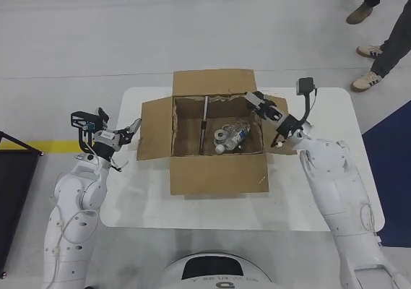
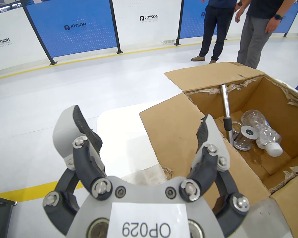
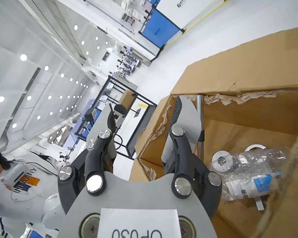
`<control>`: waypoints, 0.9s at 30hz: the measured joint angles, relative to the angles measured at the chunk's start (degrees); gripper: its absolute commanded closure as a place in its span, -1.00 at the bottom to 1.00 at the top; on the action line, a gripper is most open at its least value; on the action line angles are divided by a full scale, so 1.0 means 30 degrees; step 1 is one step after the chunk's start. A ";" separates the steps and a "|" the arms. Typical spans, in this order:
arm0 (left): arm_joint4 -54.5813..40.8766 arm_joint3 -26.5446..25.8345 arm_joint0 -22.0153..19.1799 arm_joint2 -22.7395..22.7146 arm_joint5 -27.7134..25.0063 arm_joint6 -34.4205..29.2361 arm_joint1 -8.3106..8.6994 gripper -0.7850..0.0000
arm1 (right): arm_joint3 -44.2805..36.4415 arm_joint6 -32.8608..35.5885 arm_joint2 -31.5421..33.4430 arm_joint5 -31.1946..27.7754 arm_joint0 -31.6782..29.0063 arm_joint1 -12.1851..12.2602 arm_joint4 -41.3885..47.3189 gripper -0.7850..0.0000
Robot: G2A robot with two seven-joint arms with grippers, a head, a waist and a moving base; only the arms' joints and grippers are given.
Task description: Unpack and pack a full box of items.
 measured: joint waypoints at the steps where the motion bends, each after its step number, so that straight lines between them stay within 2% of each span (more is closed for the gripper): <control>1: 0.0000 0.0000 0.0000 0.0000 0.0000 0.0000 0.0000 -1.00 | -0.0041 0.0196 0.0559 -0.0002 -0.0248 0.0083 0.0617 -0.62; 3: 0.0000 0.0000 0.0000 0.0000 0.0000 0.0000 0.0000 -1.00 | -0.0052 0.0677 0.1287 0.0033 -0.0556 0.0195 0.1694 -0.96; 4: 0.0000 0.0000 0.0000 0.0000 0.0000 0.0000 0.0000 -1.00 | -0.0059 0.1106 0.1667 0.0117 -0.0708 0.0262 0.2350 -1.00; 10: 0.0000 0.0000 0.0000 0.0000 0.0000 0.0000 0.0000 -1.00 | -0.0401 0.1498 0.2205 0.1462 -0.0834 0.0431 0.2699 -1.00; 18: 0.0000 0.0000 0.0000 0.0000 0.0000 0.0000 0.0000 -1.00 | -0.0422 0.1417 0.2198 0.1595 -0.0863 0.0436 0.2641 -1.00; 22: 0.0000 0.0000 0.0000 0.0000 0.0000 0.0000 0.0000 -1.00 | -0.0722 0.0552 0.1611 0.2882 -0.0657 0.0464 0.0537 -1.00; 27: 0.0000 0.0000 0.0000 0.0000 0.0000 0.0000 0.0000 -1.00 | -0.0881 0.1910 0.1917 0.3875 -0.0756 0.0696 -0.0709 -1.00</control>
